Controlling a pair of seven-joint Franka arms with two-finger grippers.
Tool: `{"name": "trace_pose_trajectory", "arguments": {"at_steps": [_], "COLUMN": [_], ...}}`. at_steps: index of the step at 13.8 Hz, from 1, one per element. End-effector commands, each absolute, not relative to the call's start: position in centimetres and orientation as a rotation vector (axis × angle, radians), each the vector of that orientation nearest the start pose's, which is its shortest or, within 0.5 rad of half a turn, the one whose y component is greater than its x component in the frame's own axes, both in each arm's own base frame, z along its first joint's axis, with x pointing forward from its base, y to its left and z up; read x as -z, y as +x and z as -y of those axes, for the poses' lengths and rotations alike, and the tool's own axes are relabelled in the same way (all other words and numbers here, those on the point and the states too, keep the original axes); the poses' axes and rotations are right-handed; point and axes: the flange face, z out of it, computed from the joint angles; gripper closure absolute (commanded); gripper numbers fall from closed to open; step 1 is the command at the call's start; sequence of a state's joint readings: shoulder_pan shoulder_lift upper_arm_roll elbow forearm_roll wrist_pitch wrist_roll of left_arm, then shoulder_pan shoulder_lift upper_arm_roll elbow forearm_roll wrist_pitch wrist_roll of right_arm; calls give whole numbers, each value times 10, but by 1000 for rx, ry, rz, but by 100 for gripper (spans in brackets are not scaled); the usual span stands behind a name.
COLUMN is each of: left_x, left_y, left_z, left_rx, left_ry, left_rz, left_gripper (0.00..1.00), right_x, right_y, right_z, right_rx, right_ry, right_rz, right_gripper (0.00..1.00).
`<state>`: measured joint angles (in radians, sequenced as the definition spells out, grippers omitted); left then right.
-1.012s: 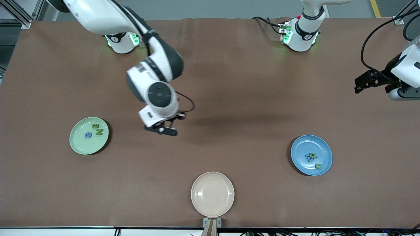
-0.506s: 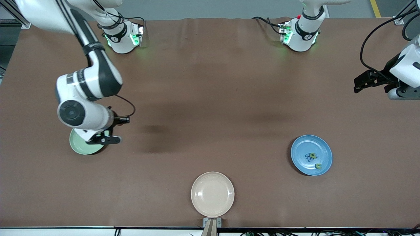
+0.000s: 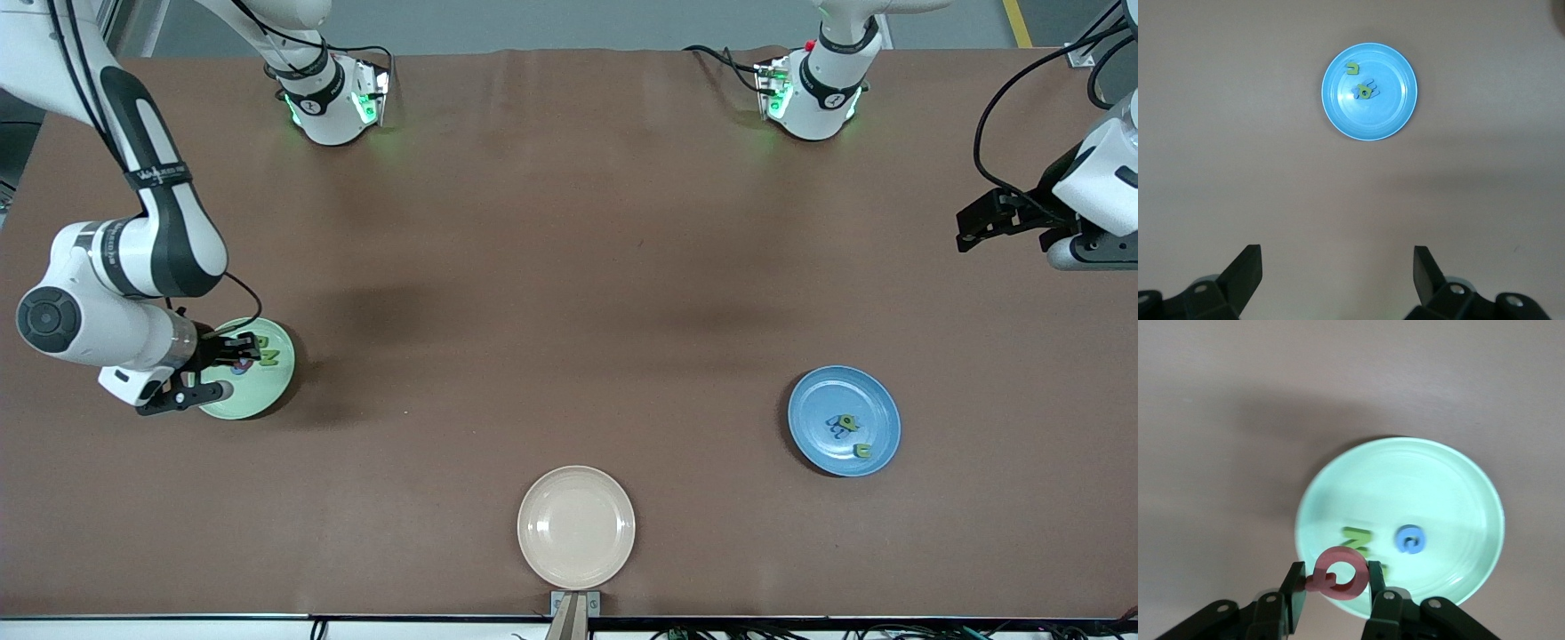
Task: Sort upper and lower case letters into plates
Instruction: 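Lower the pink q onto the green plate and open the right gripper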
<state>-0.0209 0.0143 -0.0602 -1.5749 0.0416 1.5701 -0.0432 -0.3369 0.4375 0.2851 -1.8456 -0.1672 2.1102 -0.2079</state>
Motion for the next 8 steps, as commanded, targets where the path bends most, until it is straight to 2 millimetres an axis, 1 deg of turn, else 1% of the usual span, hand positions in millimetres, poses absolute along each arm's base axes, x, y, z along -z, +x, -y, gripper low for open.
{"name": "trace_pose_trajectory", "arguments": {"at_steps": [1,2,3,5,6,8], "left_x": [-621,-621,-621,-621,-620,-620], "left_y": [553,553,553,553,554,554], "left_z": [39,40,41,41,41,41], "left_rx": [-15,-12,-12,-12,-8,-5], "left_ry": [-3114,-3114,-3114,-3114,-3114,-3114], "left_rz": [-84,-88,-89,-89,-91,-91], "left_gripper": [0,0,0,0,0,0], "right_x": [-257,-242,-231,-224,-213,-187], "right_y": [623,623,623,624,624,628], "right_z": [72,88,95,95,90,90], "right_rx": [-205,-186,-178,-180,-198,-229], "right_ry": [-3130,-3124,-3111,-3106,-3094,-3067], "right_rz": [410,404,423,420,417,401], "right_gripper": [77,76,76,76,76,76]}}
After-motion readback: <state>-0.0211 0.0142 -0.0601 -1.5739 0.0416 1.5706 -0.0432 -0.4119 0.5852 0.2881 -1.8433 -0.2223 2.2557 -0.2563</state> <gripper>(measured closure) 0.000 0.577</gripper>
